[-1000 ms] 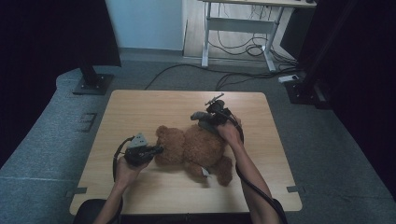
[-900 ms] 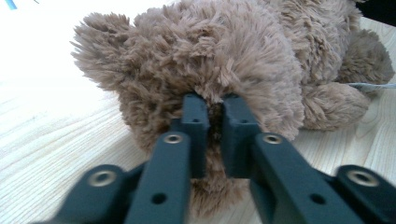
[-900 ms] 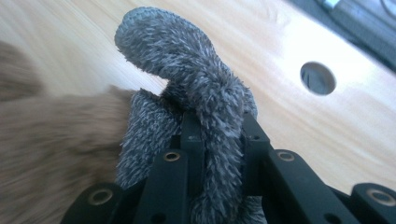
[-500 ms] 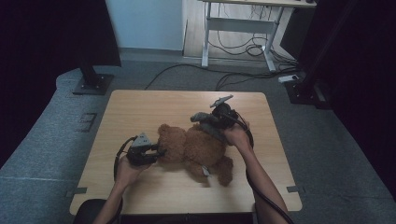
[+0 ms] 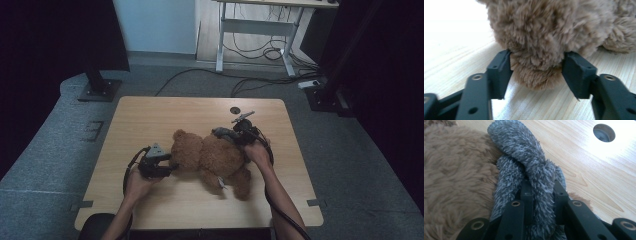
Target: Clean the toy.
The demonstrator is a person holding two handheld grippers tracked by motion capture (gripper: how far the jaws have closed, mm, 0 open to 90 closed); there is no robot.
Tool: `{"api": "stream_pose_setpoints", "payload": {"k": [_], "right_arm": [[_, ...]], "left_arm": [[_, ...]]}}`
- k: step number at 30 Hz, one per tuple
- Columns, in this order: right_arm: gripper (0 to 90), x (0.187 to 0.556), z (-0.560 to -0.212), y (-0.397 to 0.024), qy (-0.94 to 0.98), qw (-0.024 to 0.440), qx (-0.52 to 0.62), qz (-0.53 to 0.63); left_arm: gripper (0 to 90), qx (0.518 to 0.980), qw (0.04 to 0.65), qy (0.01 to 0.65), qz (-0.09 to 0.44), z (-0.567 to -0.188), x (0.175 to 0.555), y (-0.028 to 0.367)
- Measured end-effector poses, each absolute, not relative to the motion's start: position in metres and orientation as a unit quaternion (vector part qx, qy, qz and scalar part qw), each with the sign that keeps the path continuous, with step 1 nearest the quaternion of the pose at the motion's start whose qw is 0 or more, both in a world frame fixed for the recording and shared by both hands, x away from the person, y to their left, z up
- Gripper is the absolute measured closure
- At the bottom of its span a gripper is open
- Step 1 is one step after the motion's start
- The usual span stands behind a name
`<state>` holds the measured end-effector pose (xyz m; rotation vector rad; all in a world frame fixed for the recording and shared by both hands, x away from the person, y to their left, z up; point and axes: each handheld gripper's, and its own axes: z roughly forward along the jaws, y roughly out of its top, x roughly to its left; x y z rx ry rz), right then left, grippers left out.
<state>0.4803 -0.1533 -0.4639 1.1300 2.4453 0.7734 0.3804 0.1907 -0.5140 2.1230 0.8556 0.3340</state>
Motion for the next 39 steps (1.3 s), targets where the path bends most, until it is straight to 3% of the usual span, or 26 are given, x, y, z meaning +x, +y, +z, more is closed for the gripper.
{"api": "stream_pose_setpoints", "payload": {"k": [5,13,16,39], "right_arm": [[76.1,0.48,-0.465,-0.152,0.861,0.17,0.396,0.27],[76.1,0.479,-0.466,-0.149,0.862,0.17,0.394,0.27],[76.1,0.48,-0.467,-0.15,0.863,0.171,0.392,0.269],[76.3,0.496,-0.486,-0.201,0.833,0.22,0.454,0.227]], "left_arm": [[40.3,0.848,0.393,0.337,0.11,-0.524,0.384,0.186],[73.4,0.849,0.395,0.335,0.101,-0.522,0.382,0.187],[79.5,0.849,0.394,0.335,0.107,-0.52,0.38,0.187],[80.5,0.847,0.4,0.333,0.106,-0.522,0.359,0.201]]}}
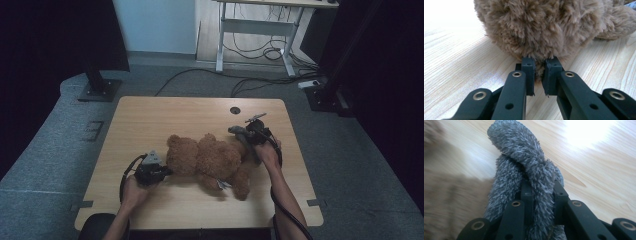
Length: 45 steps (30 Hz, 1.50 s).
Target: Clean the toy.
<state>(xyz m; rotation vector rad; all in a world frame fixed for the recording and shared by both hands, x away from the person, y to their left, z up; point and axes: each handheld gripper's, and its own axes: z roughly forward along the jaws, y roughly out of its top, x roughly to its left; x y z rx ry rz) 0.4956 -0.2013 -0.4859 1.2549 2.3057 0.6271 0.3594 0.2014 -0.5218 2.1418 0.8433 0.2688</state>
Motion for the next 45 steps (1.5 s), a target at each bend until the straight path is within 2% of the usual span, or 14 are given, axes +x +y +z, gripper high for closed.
{"api": "stream_pose_setpoints", "payload": {"k": [4,10,15,21,28,40,45], "right_arm": [[76.3,0.491,-0.483,-0.215,0.823,0.22,0.468,0.233],[76.3,0.467,-0.449,-0.223,0.817,0.229,0.452,0.276],[76.3,0.44,-0.42,-0.217,0.818,0.227,0.426,0.313],[76.2,0.416,-0.404,-0.194,0.832,0.206,0.387,0.34],[76.1,0.411,-0.433,-0.162,0.858,0.185,0.36,0.317],[76.5,0.42,-0.479,-0.179,0.832,0.159,0.427,0.316],[76.7,0.418,-0.489,-0.179,0.832,0.151,0.432,0.314]], "left_arm": [[80.0,0.846,0.402,0.333,0.107,-0.522,0.36,0.201],[79.5,0.844,0.407,0.333,0.105,-0.523,0.36,0.202],[79.5,0.844,0.407,0.333,0.105,-0.523,0.361,0.202],[79.5,0.844,0.407,0.334,0.105,-0.523,0.36,0.202],[79.5,0.844,0.408,0.334,0.103,-0.523,0.36,0.202],[79.6,0.844,0.407,0.334,0.102,-0.524,0.361,0.201],[79.6,0.844,0.406,0.334,0.102,-0.525,0.361,0.201]]}}
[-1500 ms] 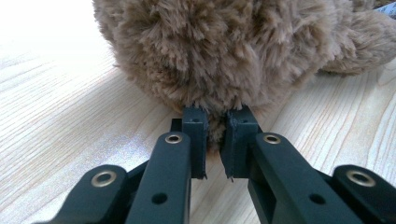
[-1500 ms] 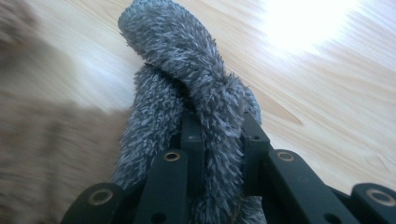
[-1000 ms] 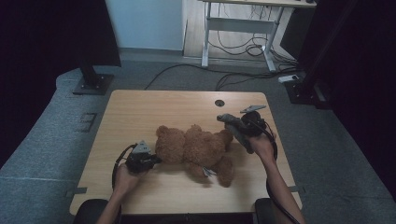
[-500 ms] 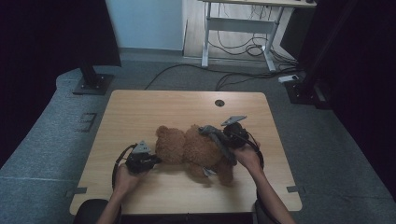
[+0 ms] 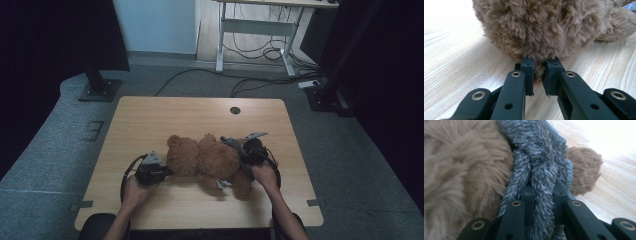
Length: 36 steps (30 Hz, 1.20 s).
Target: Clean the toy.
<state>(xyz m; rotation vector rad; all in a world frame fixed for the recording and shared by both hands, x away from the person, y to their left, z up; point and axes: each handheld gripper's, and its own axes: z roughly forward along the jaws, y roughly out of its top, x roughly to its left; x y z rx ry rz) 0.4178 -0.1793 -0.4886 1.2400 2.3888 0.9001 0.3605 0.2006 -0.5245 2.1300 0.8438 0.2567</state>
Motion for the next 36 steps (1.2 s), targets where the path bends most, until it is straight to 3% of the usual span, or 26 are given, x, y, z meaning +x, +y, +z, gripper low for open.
{"api": "stream_pose_setpoints", "payload": {"k": [17,29,36], "right_arm": [[76.7,0.404,-0.509,-0.182,0.856,0.154,0.421,0.257],[76.6,0.373,-0.455,-0.223,0.828,0.185,0.432,0.307],[76.6,0.356,-0.424,-0.219,0.826,0.187,0.407,0.342]], "left_arm": [[79.6,0.842,0.409,0.336,0.101,-0.524,0.36,0.201],[79.4,0.844,0.408,0.335,0.101,-0.525,0.36,0.201],[79.3,0.844,0.407,0.333,0.103,-0.524,0.36,0.2]]}}
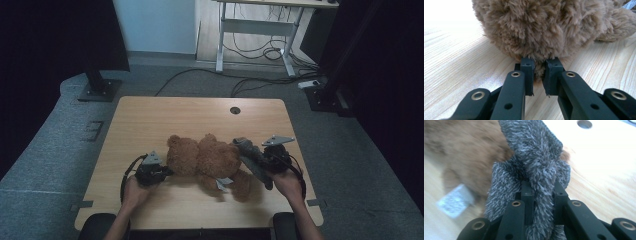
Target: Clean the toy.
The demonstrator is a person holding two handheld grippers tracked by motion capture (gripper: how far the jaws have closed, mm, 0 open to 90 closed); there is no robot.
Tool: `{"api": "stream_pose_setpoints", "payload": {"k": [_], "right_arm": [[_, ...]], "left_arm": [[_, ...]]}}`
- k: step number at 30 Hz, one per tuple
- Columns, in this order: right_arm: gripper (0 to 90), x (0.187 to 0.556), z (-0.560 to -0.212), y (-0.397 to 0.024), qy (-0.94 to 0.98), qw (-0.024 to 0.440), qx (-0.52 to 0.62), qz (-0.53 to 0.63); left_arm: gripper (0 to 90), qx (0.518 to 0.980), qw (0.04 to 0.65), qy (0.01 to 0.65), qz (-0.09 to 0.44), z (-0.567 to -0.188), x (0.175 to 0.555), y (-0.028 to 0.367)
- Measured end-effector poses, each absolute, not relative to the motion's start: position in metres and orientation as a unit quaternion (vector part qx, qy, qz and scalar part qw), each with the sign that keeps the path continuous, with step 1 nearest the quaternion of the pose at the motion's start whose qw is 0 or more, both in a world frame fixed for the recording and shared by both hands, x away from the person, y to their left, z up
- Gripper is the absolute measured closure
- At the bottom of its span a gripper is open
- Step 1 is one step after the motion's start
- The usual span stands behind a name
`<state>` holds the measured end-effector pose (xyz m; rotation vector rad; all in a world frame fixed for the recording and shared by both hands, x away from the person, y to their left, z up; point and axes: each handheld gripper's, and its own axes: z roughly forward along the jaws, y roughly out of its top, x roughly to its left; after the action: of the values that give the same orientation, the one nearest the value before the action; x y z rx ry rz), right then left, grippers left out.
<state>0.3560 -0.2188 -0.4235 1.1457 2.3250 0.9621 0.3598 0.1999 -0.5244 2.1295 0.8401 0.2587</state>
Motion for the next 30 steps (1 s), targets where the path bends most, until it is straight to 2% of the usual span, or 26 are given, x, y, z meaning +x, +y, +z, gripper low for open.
{"api": "stream_pose_setpoints", "payload": {"k": [12,21,24,30], "right_arm": [[76.5,0.364,-0.404,-0.149,0.857,0.147,0.326,0.372],[76.4,0.373,-0.426,-0.081,0.89,0.119,0.275,0.344],[76.6,0.374,-0.437,-0.08,0.896,0.123,0.272,0.33],[76.8,0.37,-0.444,-0.111,0.889,0.116,0.292,0.332]], "left_arm": [[79.3,0.845,0.406,0.333,0.1,-0.524,0.36,0.2],[79.4,0.845,0.406,0.334,0.1,-0.524,0.36,0.2],[79.6,0.846,0.404,0.332,0.102,-0.524,0.36,0.2],[80.3,0.844,0.408,0.332,0.103,-0.523,0.359,0.2]]}}
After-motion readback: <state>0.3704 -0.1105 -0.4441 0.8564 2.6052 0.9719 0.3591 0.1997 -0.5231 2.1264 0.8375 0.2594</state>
